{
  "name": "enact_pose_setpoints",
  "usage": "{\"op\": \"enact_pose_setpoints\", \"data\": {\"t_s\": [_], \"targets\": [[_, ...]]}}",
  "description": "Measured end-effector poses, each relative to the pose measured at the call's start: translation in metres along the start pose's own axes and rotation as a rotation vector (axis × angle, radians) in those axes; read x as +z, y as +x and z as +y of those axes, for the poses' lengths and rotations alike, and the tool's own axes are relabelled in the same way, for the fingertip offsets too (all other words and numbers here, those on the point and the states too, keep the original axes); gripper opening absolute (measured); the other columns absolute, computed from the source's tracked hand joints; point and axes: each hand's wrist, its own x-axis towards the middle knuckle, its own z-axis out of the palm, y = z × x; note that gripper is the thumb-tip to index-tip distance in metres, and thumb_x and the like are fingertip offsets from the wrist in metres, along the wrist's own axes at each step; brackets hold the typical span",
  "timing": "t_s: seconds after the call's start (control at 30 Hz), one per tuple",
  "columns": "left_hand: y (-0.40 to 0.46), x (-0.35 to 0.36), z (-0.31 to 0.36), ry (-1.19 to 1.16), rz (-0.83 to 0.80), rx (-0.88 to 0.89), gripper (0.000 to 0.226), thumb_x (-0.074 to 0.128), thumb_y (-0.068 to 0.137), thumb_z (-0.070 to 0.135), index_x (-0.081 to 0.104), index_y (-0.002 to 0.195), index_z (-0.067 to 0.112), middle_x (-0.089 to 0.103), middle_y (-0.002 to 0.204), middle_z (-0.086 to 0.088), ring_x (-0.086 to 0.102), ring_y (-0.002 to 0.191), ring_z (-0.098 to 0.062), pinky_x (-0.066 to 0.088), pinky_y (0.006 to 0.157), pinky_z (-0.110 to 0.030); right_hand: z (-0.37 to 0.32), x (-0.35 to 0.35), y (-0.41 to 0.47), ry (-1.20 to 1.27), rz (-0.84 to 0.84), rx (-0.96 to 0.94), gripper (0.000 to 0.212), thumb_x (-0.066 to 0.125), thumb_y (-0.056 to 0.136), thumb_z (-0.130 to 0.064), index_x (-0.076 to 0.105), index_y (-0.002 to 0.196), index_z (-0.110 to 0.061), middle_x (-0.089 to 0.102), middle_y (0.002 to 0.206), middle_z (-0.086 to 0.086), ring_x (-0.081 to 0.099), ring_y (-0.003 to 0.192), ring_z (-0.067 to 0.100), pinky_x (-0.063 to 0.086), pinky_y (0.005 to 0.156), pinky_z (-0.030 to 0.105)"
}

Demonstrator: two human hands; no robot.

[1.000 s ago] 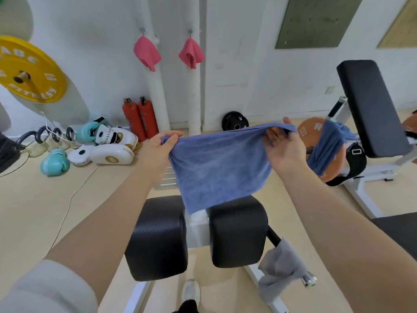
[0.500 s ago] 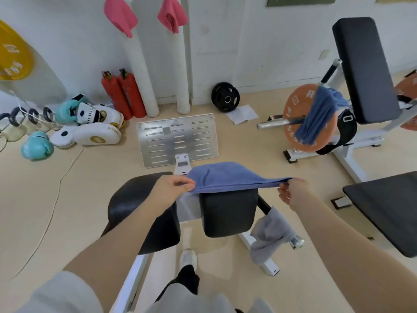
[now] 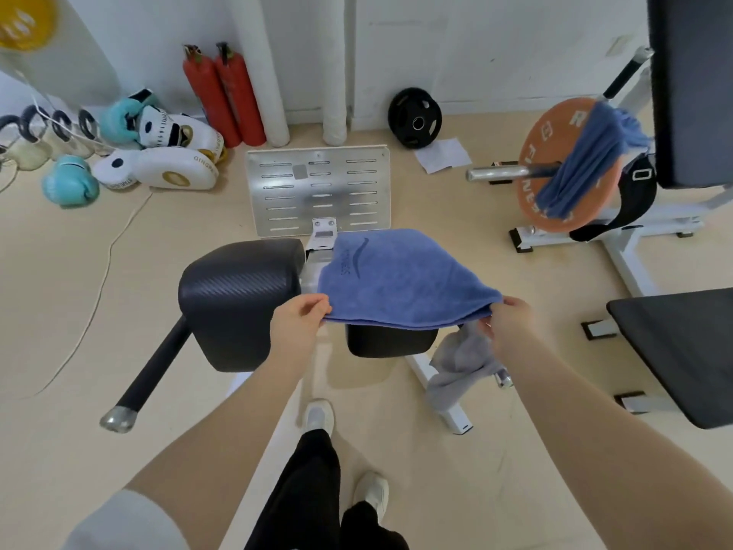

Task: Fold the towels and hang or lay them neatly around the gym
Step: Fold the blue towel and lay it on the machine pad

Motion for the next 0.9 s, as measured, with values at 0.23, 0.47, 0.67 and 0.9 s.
{"op": "enact_pose_setpoints", "data": {"t_s": [0.23,0.47,0.67,0.9], "targets": [[0.02,-0.002,0.032,-0.562,-0.094,-0.454,0.039,0.062,0.085,0.004,0.052,0.122,0.0,0.057,0.125,-0.017,0.061,0.096,-0.019,0.051,0.092,-0.032,-0.066,0.054,-0.025,0.037,0.012,-0.367,0.014,0.042,0.094,-0.014,0.053,0.089,-0.008,0.047,0.071,0.002,0.044,0.068,0.018,0.038,0.062,0.026],[0.041,-0.02,0.065,-0.6,-0.404,-0.553,0.011,0.058,0.087,0.0,0.059,0.094,0.008,0.068,0.085,-0.008,0.066,0.079,-0.015,0.056,0.068,-0.022,-0.114,0.117,-0.061,-0.051,-0.468,-0.709,0.029,0.047,0.09,-0.011,0.057,0.075,-0.035,0.057,0.081,-0.001,0.052,0.078,0.014,0.046,0.078,0.034],[0.062,-0.033,0.077,-0.357,-0.552,-0.348,0.016,0.055,0.089,0.001,0.061,0.096,0.014,0.068,0.083,-0.003,0.067,0.074,-0.012,0.055,0.065,-0.019,-0.104,0.143,-0.077,-0.889,-0.58,-0.872,0.017,0.052,0.092,-0.019,0.059,0.104,-0.01,0.051,0.081,-0.004,0.045,0.069,0.005,0.035,0.062,0.003],[0.069,-0.031,0.086,-0.349,-0.558,-0.369,0.016,0.054,0.09,0.0,0.058,0.103,0.008,0.066,0.086,-0.008,0.065,0.075,-0.016,0.056,0.058,-0.02,-0.098,0.152,-0.078,-0.945,-0.354,-0.877,0.025,0.051,0.092,-0.027,0.064,0.096,-0.006,0.062,0.084,0.011,0.05,0.068,0.014,0.034,0.063,0.016]]}}
